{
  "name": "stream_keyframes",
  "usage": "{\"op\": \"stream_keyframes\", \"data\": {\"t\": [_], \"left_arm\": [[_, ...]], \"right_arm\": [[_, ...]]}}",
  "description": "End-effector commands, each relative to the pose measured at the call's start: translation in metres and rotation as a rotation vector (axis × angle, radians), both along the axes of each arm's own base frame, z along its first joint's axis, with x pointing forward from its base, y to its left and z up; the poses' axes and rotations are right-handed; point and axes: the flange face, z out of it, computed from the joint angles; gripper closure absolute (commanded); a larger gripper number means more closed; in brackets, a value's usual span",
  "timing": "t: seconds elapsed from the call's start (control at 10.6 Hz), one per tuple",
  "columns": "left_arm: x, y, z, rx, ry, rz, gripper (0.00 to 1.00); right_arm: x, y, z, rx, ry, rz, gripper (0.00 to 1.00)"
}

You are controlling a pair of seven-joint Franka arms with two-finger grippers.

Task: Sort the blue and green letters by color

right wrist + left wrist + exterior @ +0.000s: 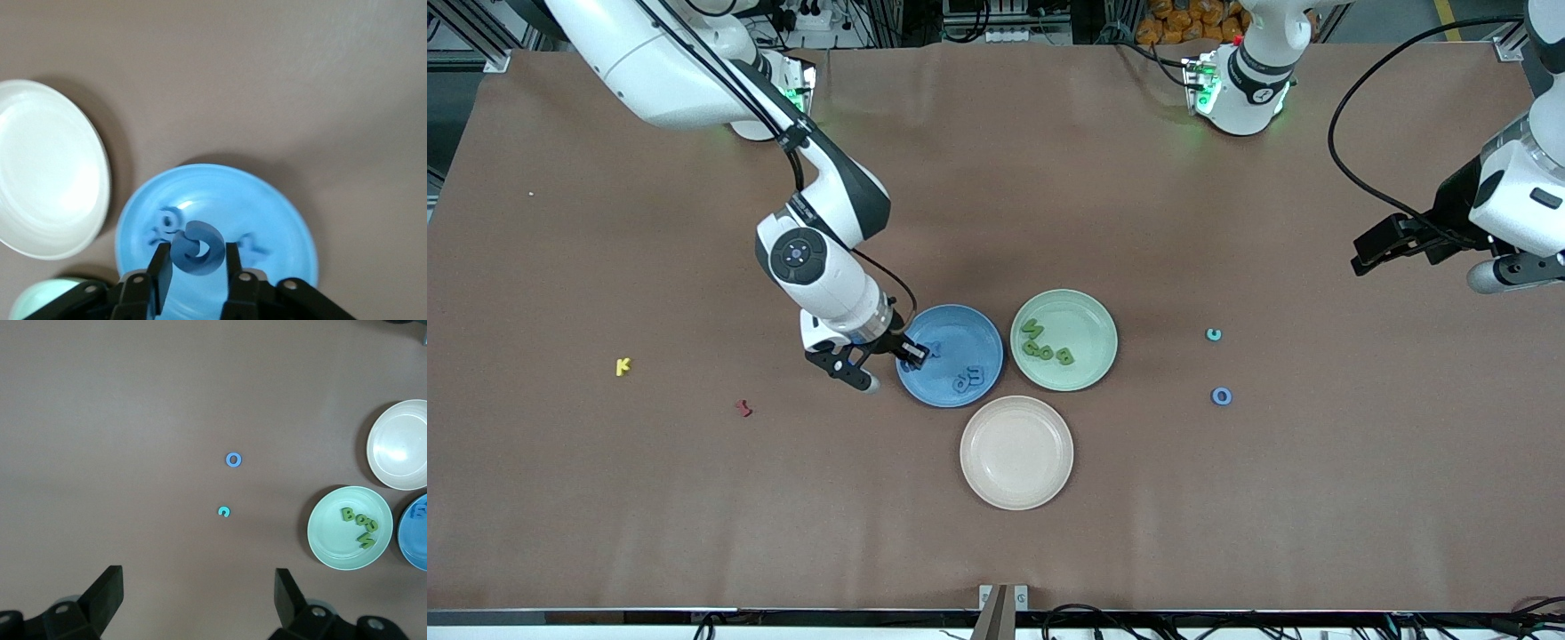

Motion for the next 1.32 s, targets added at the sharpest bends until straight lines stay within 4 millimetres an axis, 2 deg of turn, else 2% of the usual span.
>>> {"op": "stream_keyframes", "data": {"t": [0.0, 0.19, 0.28, 0.47, 0.66, 0.75, 0.94, 1.04, 1.22], "left_arm": [[-0.002, -0.001, 0.002, 0.022, -0.007, -0.022, 0.00], [-0.001, 0.001, 0.002, 0.021, -0.007, -0.022, 0.00], [-0.002, -0.001, 0.002, 0.022, -0.007, -0.025, 0.00], [-0.002, -0.001, 0.002, 0.021, -0.007, -0.025, 0.00], [-0.002, 0.000, 0.003, 0.022, -0.008, -0.025, 0.00], [-0.002, 0.003, 0.005, 0.027, -0.012, -0.022, 0.00], [-0.004, 0.008, 0.010, 0.086, -0.027, -0.089, 0.00], [-0.004, 0.010, 0.011, 0.089, -0.029, -0.098, 0.00], [-0.003, 0.009, 0.032, 0.089, -0.071, -0.093, 0.00]], "right_arm": [[0.013, 0.029, -0.003, 0.042, 0.039, -0.176, 0.00], [0.018, 0.019, -0.003, 0.035, 0.037, -0.178, 0.00], [0.029, -0.002, 0.000, 0.001, 0.045, -0.146, 0.00], [0.054, -0.056, 0.011, -0.071, 0.096, -0.030, 0.00], [0.070, -0.109, 0.010, -0.098, 0.097, 0.166, 0.00], [0.069, -0.131, 0.016, -0.117, 0.097, 0.276, 0.00], [0.052, -0.186, 0.029, -0.165, 0.108, 0.373, 0.00], [0.041, -0.199, 0.060, -0.197, 0.098, 0.410, 0.00], [0.020, -0.237, 0.131, -0.192, 0.141, 0.467, 0.00]]}}
